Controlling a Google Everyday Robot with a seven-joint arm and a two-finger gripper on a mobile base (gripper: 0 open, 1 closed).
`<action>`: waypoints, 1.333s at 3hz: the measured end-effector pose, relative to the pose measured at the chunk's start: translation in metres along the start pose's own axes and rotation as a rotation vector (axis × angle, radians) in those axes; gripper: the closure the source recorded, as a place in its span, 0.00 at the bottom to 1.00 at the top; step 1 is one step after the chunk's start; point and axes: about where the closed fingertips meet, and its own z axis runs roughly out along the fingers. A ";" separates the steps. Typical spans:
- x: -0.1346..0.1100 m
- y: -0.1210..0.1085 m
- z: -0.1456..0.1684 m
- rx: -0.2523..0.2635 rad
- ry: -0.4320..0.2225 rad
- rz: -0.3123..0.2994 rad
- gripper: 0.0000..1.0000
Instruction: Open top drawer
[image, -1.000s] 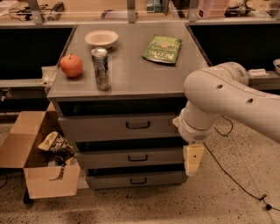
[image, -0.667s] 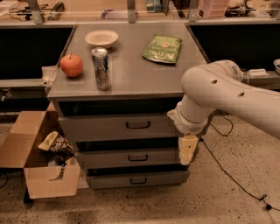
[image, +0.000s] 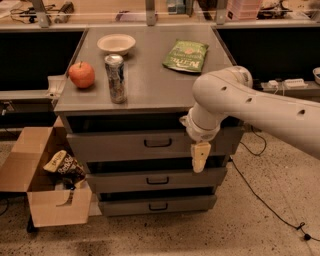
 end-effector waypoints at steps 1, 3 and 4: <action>0.004 -0.020 0.025 -0.016 -0.001 0.026 0.00; 0.016 -0.024 0.054 -0.035 -0.025 0.111 0.41; 0.023 -0.014 0.039 0.020 -0.038 0.150 0.65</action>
Offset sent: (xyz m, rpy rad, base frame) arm 0.0561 0.0009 -0.0620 0.0339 0.0819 -0.0973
